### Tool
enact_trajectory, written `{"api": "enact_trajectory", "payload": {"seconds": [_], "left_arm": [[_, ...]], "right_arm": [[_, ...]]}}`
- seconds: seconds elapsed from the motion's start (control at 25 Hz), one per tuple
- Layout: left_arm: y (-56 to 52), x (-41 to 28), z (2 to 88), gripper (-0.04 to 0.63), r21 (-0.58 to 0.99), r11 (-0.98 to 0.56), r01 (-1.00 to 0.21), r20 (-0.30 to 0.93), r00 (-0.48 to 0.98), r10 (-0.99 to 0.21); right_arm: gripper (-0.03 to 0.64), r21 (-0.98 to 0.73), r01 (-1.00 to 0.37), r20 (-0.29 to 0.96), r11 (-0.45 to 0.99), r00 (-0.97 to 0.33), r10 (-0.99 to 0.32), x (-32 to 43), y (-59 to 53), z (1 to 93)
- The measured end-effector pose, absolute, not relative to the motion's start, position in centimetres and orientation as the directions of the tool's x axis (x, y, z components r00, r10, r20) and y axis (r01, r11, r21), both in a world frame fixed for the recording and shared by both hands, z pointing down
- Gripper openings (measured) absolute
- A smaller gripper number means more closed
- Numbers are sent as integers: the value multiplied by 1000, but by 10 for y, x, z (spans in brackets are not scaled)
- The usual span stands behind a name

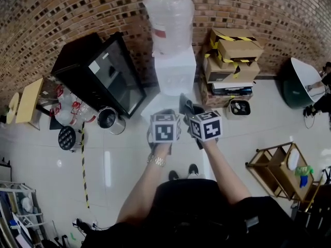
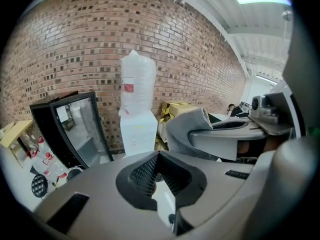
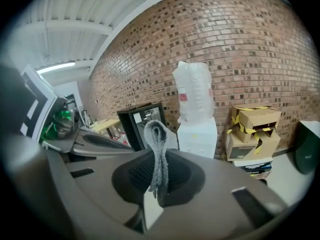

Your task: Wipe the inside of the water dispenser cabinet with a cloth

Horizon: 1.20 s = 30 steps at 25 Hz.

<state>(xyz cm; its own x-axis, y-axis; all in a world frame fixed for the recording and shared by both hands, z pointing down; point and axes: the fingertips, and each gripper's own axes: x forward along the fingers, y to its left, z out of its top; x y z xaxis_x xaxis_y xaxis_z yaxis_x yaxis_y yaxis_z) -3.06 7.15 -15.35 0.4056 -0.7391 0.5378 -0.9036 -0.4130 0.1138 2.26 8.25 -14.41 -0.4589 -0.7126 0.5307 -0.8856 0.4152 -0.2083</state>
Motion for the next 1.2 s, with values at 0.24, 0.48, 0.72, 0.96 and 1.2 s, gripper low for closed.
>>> {"api": "enact_trajectory", "payload": {"seconds": [0.24, 0.48, 0.72, 0.96, 1.2], "left_arm": [[69, -33, -150, 2, 96, -392, -915, 548, 377, -747], [72, -28, -148, 2, 100, -393, -914, 548, 381, -745], [77, -23, -144, 2, 102, -396, -912, 554, 383, -739], [75, -18, -146, 2, 107, -390, -915, 547, 382, -745], [73, -12, -145, 2, 121, -393, -911, 544, 392, -741]], "right_arm": [[18, -223, -877, 536, 425, -475, -698, 22, 83, -142], [18, -260, -871, 542, 418, -490, -683, 25, 86, -140], [18, -269, -869, 554, 414, -492, -672, 28, 88, -136], [18, -276, -858, 549, 432, -510, -662, 28, 86, -137], [18, -280, -852, 543, 443, -521, -658, 29, 84, -137]]}}
